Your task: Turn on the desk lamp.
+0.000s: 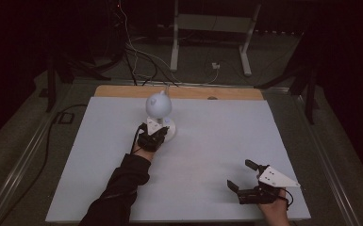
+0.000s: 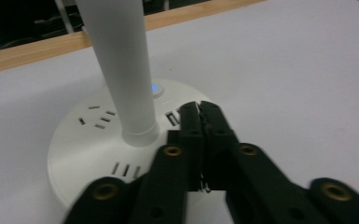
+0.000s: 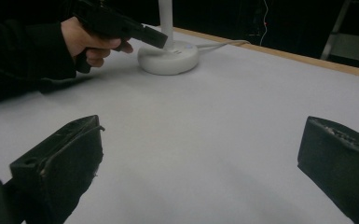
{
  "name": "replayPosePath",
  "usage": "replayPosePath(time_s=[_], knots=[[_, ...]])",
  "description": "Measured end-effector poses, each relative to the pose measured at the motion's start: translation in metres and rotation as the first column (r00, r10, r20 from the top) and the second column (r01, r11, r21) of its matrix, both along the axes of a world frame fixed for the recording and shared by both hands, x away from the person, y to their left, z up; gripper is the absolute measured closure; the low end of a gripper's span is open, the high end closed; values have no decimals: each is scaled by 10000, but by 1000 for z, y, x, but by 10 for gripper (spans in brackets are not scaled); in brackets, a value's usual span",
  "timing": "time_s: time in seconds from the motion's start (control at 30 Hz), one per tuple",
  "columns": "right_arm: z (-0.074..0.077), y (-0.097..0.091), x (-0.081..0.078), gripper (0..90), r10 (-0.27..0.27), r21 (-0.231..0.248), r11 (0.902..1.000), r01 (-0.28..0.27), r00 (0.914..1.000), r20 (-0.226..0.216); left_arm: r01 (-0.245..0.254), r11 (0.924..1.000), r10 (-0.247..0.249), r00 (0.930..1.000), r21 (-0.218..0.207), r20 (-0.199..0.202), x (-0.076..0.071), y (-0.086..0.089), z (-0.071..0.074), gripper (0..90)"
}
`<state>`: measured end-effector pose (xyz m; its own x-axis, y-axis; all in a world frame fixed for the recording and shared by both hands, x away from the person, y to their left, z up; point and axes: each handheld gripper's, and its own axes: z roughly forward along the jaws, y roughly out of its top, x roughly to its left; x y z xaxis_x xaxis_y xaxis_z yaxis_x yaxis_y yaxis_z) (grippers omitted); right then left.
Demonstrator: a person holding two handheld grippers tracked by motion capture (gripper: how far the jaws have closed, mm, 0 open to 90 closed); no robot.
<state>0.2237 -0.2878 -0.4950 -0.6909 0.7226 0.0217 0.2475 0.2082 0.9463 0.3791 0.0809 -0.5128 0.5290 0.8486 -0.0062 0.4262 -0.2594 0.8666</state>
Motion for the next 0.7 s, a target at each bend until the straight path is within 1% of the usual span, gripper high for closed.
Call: replayPosePath(time_s=[0.03, 0.07, 0.1, 0.13, 0.17, 0.2, 0.23, 0.47, 0.53, 0.63, 0.67, 0.7], knots=[[0, 0, 0, 0, 6, -11, 10000, -6, 10000, 13, 13, 10000, -13, 10000, -9, 5, 1, 0, -1, 900], [0, 0, 0, 0, -4, -10, 10000, 4, 10000, 4, 46, 9999, -45, 10000, 156, -16, 2, -2, -3, 900], [0, -1, 0, 0, -18, 13, 10000, 18, 10000, 3, 46, 9999, -45, 10000, 156, -16, 2, -2, -3, 900], [0, -1, 0, 0, -25, 36, 10000, 25, 10000, 0, 16, 9994, -15, 10000, 351, -15, 4, -3, -5, 900], [0, -1, 0, 0, -28, 19, 10000, 28, 10000, 9, 8, 9993, -7, 10000, 382, -7, 4, -3, -6, 900], [0, -1, 1, 0, -28, 12, 10000, 28, 10000, 12, 93, 9998, -91, 9999, 148, -89, 5, -2, -6, 900], [0, -2, 1, 0, -21, 20, 10000, 21, 10000, 13, 93, 9998, -91, 9999, 148, -89, 5, -2, -6, 900], [0, -1, 0, 0, -19, 25, 10000, 19, 10000, 11, 149, 9989, -146, 9999, 442, -56, 5, -5, -8, 900], [0, -1, 0, 0, -26, 16, 10000, 26, 10000, 7, 136, 9993, -134, 9999, 351, -58, 5, -5, -9, 900], [0, -1, 0, 0, -8, 4, 10000, 8, 10000, 6, 121, 9991, -122, 9999, 419, 5, 6, -4, -10, 900], [0, 0, 0, 0, 3, -7, 10000, -3, 10000, -3, 108, 9994, -106, 9999, 333, -34, 6, -4, -10, 900], [-1, 0, 0, 0, 20, -19, 10000, -20, 10000, -1, 127, 9991, -128, 9999, 395, 23, 6, -5, -10, 900]])
